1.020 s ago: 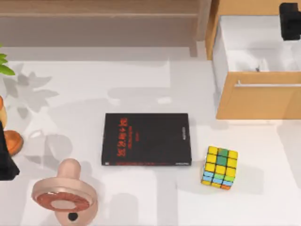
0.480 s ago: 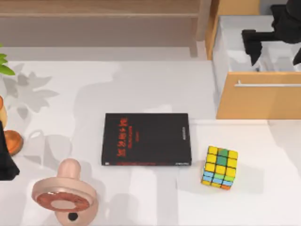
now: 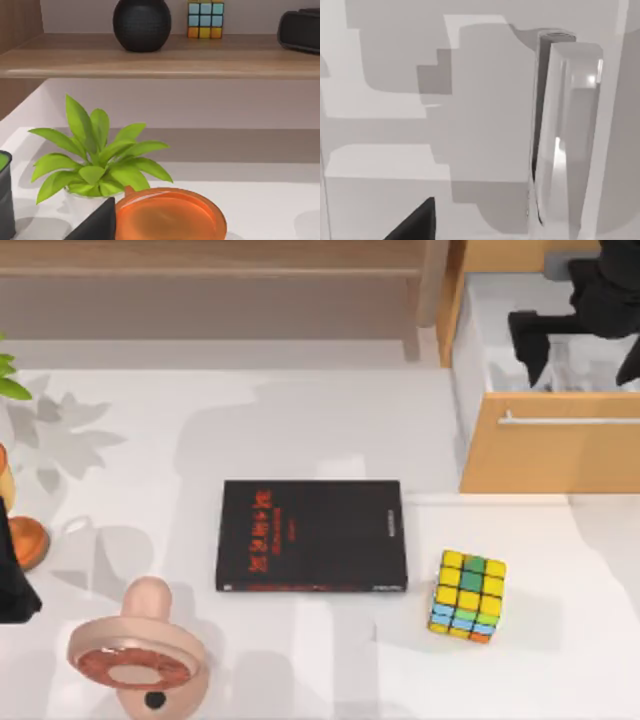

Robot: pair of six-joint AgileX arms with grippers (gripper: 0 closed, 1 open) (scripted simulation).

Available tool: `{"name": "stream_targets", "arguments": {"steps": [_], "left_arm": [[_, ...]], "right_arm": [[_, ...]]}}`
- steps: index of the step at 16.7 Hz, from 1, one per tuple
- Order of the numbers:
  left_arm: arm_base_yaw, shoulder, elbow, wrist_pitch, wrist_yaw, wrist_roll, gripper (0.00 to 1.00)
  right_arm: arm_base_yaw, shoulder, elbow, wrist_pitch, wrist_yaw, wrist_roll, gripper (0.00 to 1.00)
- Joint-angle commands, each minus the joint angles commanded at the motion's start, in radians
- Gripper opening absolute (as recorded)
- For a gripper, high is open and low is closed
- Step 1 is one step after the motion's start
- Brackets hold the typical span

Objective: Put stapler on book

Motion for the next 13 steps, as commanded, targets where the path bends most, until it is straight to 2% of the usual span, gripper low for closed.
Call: {"name": "stream_targets", "arguments": {"steps": [13], "left_arm": [[0.000, 0.000, 0.000, 0.000, 0.000, 0.000, 1.00]], "right_arm": [[0.009, -0.001, -0.127, 0.121, 0.002, 0.002, 1.00]]}}
